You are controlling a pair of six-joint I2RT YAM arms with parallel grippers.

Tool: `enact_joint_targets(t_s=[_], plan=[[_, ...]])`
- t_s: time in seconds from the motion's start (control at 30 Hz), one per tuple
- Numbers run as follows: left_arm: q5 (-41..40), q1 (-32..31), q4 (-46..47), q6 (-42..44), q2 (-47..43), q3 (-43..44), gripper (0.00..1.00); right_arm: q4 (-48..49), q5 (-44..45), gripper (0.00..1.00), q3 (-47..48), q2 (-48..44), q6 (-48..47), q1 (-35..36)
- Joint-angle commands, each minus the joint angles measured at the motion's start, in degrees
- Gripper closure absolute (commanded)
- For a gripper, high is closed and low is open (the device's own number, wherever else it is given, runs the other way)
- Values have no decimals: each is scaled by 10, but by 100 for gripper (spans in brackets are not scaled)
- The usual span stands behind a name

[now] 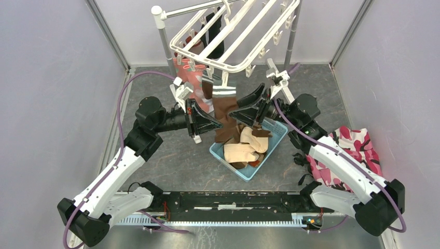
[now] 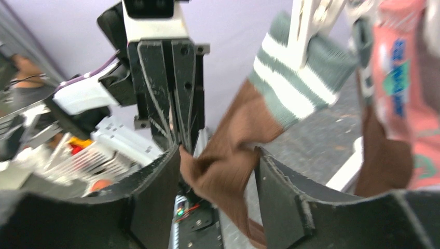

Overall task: Remove the socks clipped to the hanger
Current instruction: Remove the sock from the hanger.

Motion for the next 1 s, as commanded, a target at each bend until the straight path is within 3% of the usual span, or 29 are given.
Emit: enact_joint_targets(t_s=[0.0,0.43,0.7,0.97], plan=[[9,1,4,32,-5,2,98,-89,158,38,53,-27,-122,26],[106,-1,46,-22,-11,-2,98,146,137,32,43,74,-25,26],[119,-2,49,-27,-16,-2,98,374,110,34,50,135,108,18],[106,-2,37,-15,-20,-2,98,453,130,40,67,180,180,18]])
